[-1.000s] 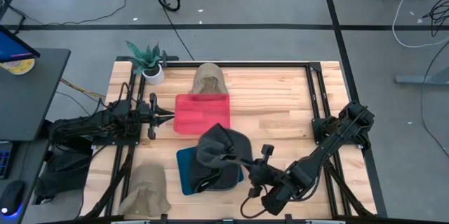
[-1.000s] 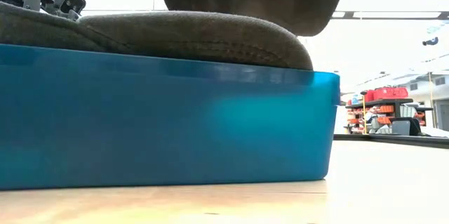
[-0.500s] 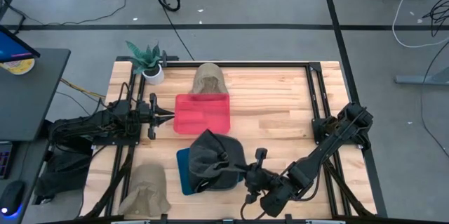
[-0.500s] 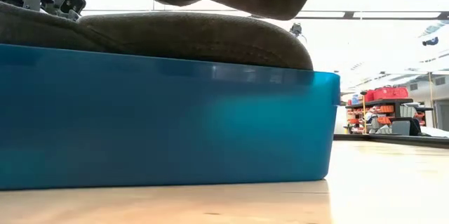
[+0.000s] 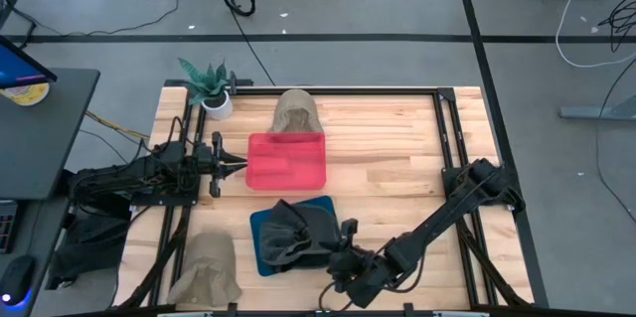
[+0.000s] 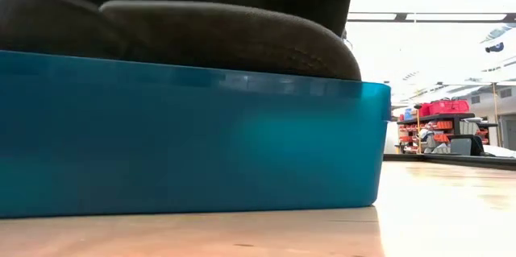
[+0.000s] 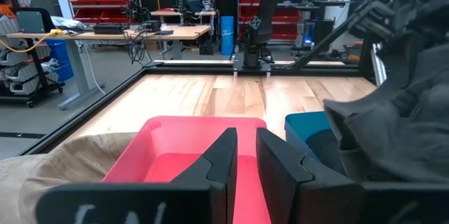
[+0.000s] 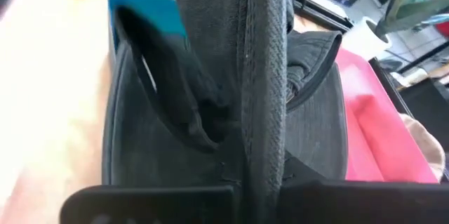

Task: Pick & Place hat
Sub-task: Put the black cap into the blue bin

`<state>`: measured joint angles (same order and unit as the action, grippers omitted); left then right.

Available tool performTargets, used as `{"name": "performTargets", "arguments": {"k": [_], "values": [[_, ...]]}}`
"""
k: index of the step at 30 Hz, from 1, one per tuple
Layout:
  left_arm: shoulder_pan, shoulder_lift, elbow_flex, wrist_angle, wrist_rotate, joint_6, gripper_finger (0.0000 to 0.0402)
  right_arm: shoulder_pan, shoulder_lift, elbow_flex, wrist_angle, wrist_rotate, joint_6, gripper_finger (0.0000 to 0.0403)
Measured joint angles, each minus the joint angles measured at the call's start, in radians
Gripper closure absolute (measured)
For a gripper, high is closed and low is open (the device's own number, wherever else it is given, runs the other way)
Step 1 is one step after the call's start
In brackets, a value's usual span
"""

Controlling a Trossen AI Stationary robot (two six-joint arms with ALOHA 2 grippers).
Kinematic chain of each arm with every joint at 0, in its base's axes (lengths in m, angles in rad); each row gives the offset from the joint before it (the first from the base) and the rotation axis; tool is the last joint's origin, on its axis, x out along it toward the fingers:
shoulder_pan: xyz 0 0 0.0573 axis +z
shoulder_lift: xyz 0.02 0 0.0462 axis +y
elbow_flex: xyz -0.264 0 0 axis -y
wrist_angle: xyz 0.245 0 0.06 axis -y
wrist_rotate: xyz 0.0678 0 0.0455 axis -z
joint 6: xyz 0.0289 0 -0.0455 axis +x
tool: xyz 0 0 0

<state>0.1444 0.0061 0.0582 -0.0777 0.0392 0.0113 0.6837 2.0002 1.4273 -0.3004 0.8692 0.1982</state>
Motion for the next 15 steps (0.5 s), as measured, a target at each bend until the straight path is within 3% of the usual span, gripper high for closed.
{"name": "performTargets", "arguments": {"k": [6, 15], "values": [[0.000, 0.000, 0.000, 0.000, 0.000, 0.000, 0.0344, -0.026, 0.053, 0.000, 0.042, 0.023, -0.025, 0.0399], [0.000, 0.000, 0.000, 0.000, 0.000, 0.000, 0.0344, -0.086, 0.109, 0.004, 0.047, -0.231, 0.007, 0.0394]]}}
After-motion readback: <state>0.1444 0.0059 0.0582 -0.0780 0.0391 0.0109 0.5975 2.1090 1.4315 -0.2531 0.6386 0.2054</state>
